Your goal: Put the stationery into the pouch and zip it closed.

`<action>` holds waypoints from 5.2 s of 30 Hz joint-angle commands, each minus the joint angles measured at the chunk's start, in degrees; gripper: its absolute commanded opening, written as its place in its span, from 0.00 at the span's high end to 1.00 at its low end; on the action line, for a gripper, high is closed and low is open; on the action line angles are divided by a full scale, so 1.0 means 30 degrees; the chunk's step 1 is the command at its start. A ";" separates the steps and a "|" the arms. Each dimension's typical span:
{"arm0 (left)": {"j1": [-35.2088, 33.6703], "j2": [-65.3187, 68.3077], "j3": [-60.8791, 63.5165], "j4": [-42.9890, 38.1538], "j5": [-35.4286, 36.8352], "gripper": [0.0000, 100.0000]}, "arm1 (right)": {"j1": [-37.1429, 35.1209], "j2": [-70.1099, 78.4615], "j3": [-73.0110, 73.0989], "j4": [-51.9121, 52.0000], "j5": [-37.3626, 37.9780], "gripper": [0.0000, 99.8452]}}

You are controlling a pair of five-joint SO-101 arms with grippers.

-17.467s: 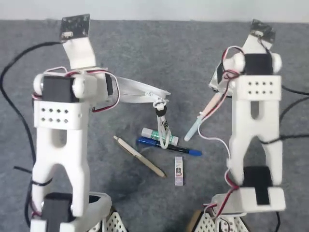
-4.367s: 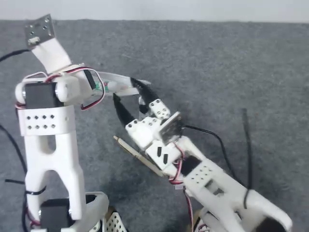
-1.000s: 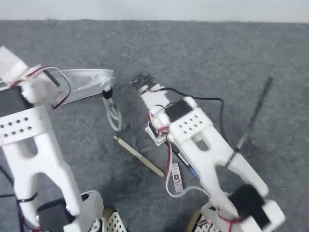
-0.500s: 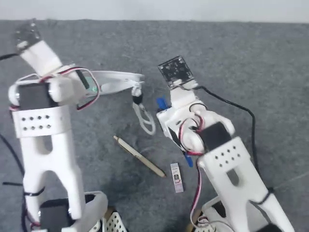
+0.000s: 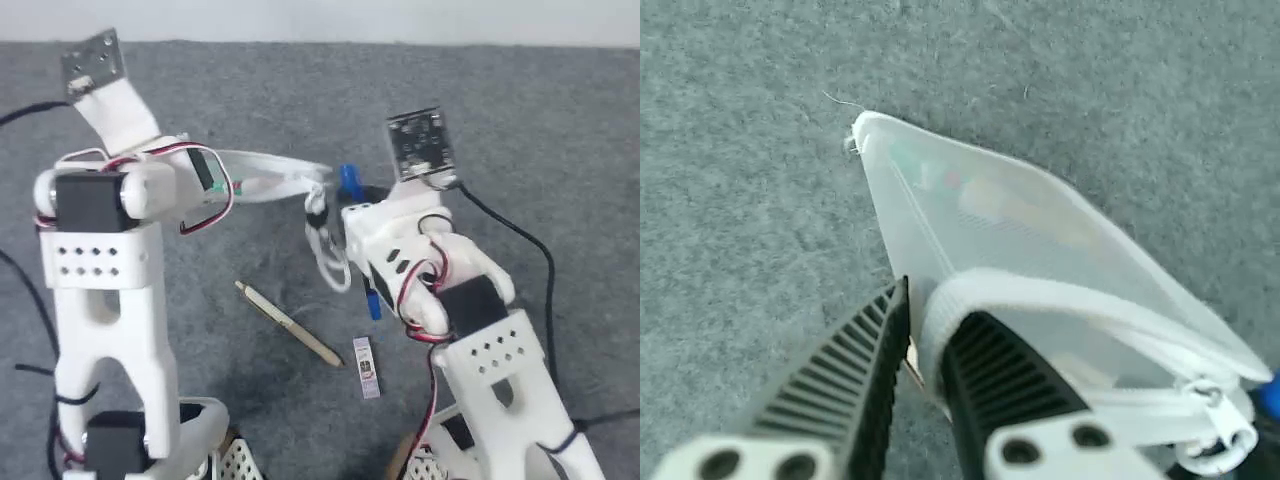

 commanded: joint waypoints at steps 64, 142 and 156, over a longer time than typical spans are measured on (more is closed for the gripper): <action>0.0088 -0.0908 -0.0952 0.0176 0.0147 0.99 | -0.3004 0.3297 0.8762 -3.2571 -0.1377 0.99; -0.0527 -0.0938 -0.0249 -0.0410 0.0147 0.99 | -0.1158 0.1597 -0.1612 -0.2623 -0.0674 0.99; -0.2432 -0.0938 -0.0249 -0.1143 0.0586 0.99 | -0.1275 -0.0366 -0.2081 -0.0132 -0.0557 0.99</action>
